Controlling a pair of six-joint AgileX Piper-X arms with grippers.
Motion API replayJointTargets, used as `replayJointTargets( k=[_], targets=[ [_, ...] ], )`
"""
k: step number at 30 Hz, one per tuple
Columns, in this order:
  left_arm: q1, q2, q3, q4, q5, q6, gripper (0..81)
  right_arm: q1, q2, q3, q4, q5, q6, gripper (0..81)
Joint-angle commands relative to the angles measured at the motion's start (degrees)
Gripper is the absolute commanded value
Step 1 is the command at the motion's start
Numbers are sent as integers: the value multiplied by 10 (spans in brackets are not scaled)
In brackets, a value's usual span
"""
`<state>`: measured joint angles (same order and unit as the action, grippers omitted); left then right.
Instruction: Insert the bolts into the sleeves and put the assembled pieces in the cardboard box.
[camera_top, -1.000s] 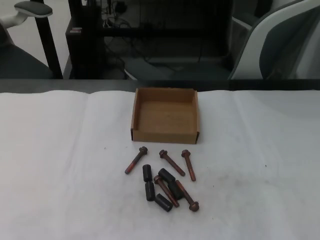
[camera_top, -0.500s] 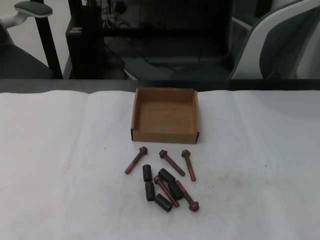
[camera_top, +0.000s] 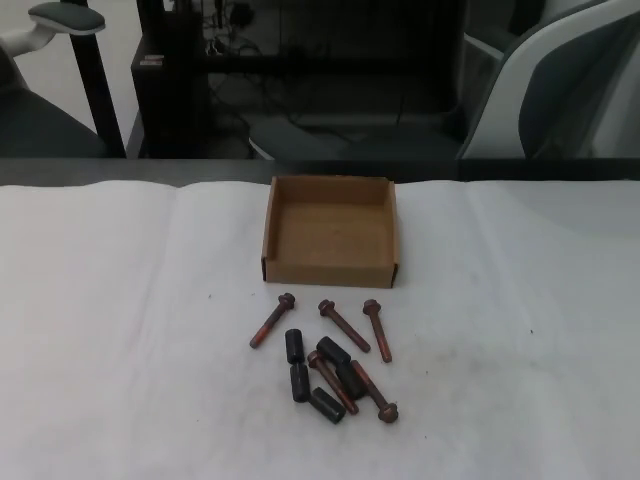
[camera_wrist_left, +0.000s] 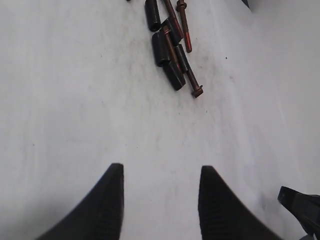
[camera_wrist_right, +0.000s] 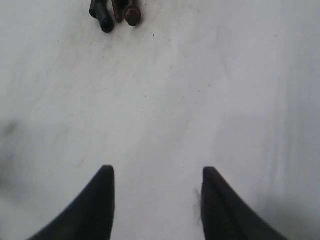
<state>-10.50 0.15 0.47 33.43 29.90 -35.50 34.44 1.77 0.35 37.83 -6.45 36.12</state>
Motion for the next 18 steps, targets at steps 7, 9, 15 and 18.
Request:
replayJointTargets(
  k=[7, 9, 15, 18],
  targets=[
    [-1, -2, -5, 1, -2, -1, 473, 2, -2, -3, -1, 1, 0, 535],
    [-1, -2, -5, 1, -2, -1, 473, 2, -2, -3, -1, 14, -22, 535],
    [-1, -2, -5, 1, -2, -1, 473, 2, -2, -3, 0, 53, -66, 535],
    [-1, -2, -5, 1, -2, -1, 473, 2, -2, -3, 0, 53, -66, 535]
  ],
)
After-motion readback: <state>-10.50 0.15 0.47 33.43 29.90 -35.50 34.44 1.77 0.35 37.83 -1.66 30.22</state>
